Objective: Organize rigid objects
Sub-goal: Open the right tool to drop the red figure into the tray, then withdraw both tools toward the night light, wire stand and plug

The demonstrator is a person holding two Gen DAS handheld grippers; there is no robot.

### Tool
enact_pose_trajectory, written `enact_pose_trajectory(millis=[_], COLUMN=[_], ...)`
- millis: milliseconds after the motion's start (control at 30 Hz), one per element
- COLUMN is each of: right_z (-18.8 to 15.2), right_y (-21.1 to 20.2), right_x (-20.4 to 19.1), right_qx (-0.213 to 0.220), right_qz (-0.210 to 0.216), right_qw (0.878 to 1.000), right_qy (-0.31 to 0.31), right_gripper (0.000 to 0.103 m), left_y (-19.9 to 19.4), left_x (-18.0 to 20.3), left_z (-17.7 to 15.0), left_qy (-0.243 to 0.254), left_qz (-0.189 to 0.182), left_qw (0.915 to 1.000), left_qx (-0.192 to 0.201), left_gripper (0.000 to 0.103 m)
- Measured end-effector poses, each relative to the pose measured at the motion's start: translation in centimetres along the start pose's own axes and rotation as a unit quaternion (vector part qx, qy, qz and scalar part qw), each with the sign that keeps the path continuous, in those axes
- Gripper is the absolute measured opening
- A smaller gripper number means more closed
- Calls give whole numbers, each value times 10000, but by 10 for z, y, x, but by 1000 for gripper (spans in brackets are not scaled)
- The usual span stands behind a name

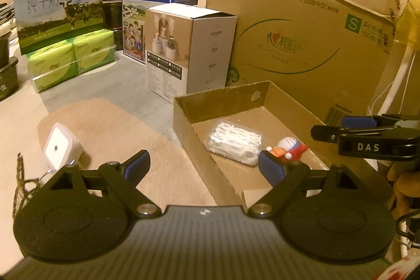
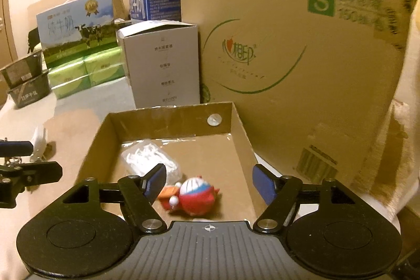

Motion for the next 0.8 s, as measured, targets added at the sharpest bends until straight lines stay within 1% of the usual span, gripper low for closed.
enact_pose_trajectory(millis=[300, 567, 700, 800], right_z=[-8, -15, -21, -25], right_y=[-56, -108, -128, -142], right_x=[-15, -40, -56, -65], right_qx=[92, 225, 258, 301], right_qz=[-176, -172, -185, -194], right_qw=[9993, 9982, 9981, 9971], right_qy=[315, 531, 534, 673], right_gripper=[75, 77, 77, 77], left_y=[-54, -103, -127, -142], left_x=[-7, -15, -20, -26], left_z=[-11, -21, -29, -35], left_qy=[-153, -180, -174, -142], left_qz=[89, 125, 145, 190], left_qw=[9998, 9997, 9997, 9997], left_qx=[30, 93, 96, 99], left_gripper=[88, 88, 88, 88])
Point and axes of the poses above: each gripper's, at about its wrist camera, not at the fingertips, and y roughly the way its jaws point, x to its right, z to its top, the point moved 7 cm from there along y, roughly the way its jaws point, and after that the axes turned 6 degrees about x, right-handed, at the moved point
